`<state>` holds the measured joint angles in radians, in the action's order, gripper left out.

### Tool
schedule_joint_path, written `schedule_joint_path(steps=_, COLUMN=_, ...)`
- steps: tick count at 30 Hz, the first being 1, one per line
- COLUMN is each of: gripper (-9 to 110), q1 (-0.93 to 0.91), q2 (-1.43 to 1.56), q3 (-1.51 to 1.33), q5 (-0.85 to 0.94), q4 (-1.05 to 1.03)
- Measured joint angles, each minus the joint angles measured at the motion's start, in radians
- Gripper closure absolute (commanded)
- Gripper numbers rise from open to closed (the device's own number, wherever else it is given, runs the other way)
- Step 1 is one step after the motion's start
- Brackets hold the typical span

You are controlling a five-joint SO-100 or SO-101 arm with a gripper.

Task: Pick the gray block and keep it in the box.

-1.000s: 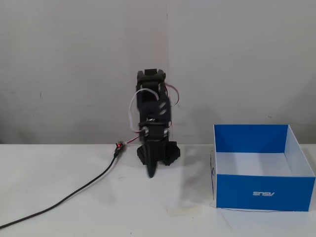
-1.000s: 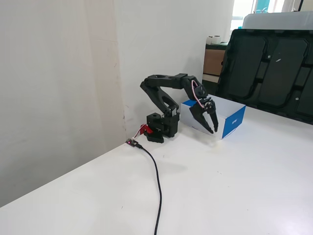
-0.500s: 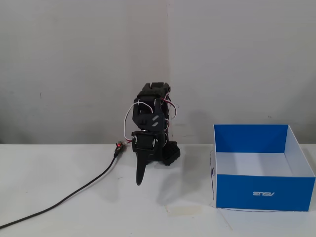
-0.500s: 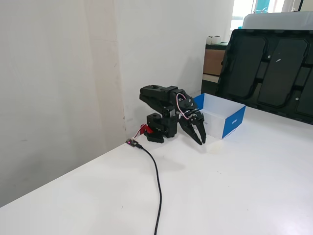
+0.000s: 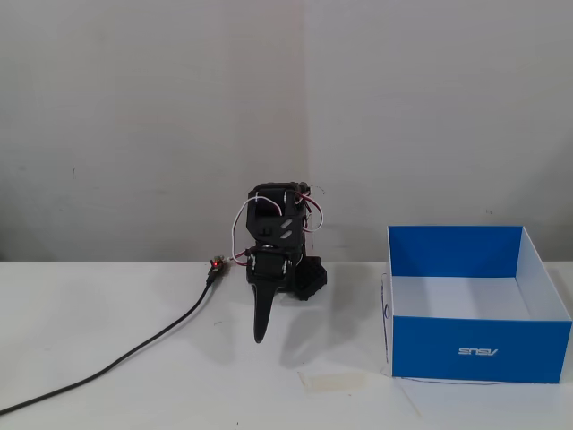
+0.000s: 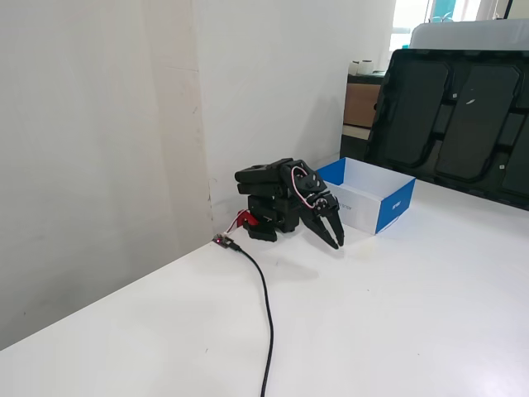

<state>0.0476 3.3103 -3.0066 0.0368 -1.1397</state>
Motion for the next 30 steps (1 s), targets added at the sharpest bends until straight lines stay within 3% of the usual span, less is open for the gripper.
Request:
schedule_joint_path(steps=10, gripper=91, q1=-0.029, q2=0.0, q3=-0.014, q5=0.0, q4=-0.017)
schedule_joint_path(steps=17, gripper=101, q1=-0.018, q2=0.0, q3=-0.014, q5=0.0, q4=-0.017)
schedule_joint_path(steps=30, gripper=101, q1=-0.018, q2=0.0, q3=-0.014, q5=0.0, q4=-0.017)
